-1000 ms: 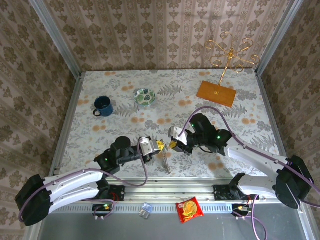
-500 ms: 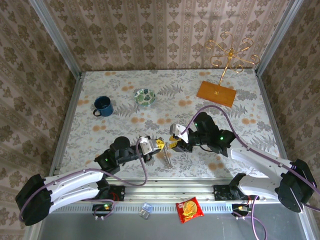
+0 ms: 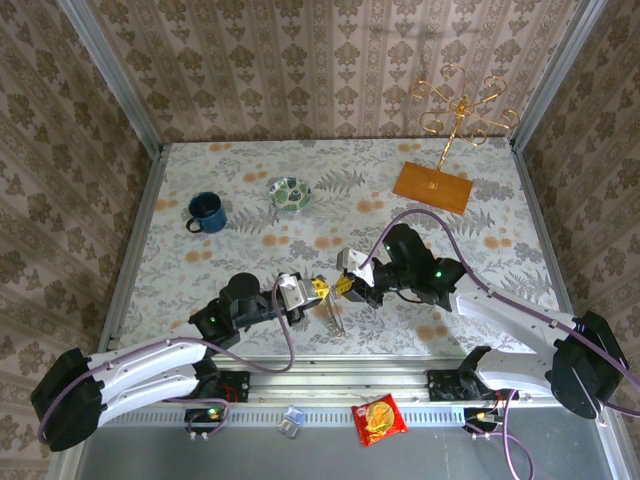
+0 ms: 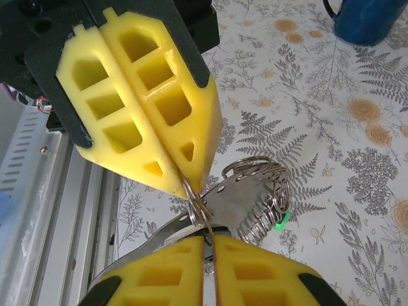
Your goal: Put the keys on the keyring
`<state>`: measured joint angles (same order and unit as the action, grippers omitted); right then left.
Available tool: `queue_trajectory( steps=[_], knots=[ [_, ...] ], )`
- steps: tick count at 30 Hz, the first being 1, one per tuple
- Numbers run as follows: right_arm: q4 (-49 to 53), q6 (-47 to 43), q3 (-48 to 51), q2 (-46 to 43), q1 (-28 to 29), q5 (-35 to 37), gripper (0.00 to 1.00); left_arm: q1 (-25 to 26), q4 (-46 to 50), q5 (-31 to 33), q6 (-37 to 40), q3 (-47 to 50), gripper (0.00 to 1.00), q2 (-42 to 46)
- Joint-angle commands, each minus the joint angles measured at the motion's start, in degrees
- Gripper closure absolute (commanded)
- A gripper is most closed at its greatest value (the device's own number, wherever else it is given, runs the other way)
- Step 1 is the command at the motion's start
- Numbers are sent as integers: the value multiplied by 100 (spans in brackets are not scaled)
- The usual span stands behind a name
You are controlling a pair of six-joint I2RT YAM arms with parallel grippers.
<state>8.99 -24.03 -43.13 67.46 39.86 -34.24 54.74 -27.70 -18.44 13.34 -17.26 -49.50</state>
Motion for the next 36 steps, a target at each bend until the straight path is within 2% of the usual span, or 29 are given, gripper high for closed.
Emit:
queue_trajectory(
  steps=[1,4,14,18,19,22,25,31,36],
  knots=[
    [-110,-1,-151,-31,-64,-233,93,43,-148,-151,123,-41,100,166],
    [-22,-12,-177,-23,-139,-340,100,39,-121,-156,143,-49,100,198],
    [525,-156,-429,496,-241,-542,100,39,-534,-292,31,-6,100,161],
    [365,-91,-425,361,-246,-598,100,41,-516,-242,45,34,100,178],
    [256,-48,-368,267,-255,-548,100,41,-517,-235,34,45,100,177],
    [-16,-5,-142,-24,-277,-453,83,45,-546,-214,-21,73,100,188],
    [-108,3,-3,-166,-277,-481,77,39,-708,-232,-133,117,100,146],
    [-310,194,9,-84,-272,-759,75,39,-962,-354,-309,138,100,3],
    [-312,254,-81,78,-268,-977,79,45,-1064,-354,-343,117,100,-67]
  ],
)
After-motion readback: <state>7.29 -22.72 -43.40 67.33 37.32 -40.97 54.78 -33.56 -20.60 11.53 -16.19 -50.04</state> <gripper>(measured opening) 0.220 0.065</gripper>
